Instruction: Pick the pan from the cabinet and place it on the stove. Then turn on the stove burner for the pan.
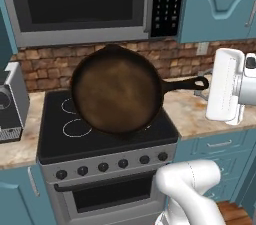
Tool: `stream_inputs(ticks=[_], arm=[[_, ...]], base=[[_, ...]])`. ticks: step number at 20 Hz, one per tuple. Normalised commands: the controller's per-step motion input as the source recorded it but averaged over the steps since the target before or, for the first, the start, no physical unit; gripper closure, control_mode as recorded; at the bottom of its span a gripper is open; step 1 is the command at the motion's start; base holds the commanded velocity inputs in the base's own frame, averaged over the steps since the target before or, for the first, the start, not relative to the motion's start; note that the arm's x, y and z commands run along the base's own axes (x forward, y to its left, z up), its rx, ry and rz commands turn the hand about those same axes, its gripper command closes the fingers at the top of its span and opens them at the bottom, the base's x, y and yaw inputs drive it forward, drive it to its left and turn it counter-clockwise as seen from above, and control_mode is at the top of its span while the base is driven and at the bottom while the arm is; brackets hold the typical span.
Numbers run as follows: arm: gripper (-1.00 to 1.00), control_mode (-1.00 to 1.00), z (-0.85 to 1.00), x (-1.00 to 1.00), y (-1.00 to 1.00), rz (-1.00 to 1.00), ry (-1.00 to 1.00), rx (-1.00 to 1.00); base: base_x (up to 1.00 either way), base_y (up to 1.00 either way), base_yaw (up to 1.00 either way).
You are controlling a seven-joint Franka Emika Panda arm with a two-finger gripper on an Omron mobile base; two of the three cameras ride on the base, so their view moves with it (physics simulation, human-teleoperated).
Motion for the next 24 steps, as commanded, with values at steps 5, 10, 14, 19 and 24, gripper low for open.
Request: stream_inputs(ticks=[5, 10, 14, 19, 24], arm=[[1.00, 1.00, 0.00, 0.00, 0.00, 0.00, 0.00, 0.00], [1.00, 1.00, 0.00, 0.00, 0.00, 0.00, 0.00, 0.00], [1.00, 1.00, 0.00, 0.00, 0.00, 0.00, 0.00, 0.00], [1.00, 1.00, 0.00, 0.00, 0.00, 0.00, 0.00, 0.00], [1.00, 1.00, 0.00, 0.00, 0.00, 0.00, 0.00, 0.00]], base=[[0.18, 0.36, 0.00], [0.35, 0.28, 0.01], [0.38, 0.28, 0.01], [0.31, 0.29, 0.01], [0.27, 0.28, 0.01]])
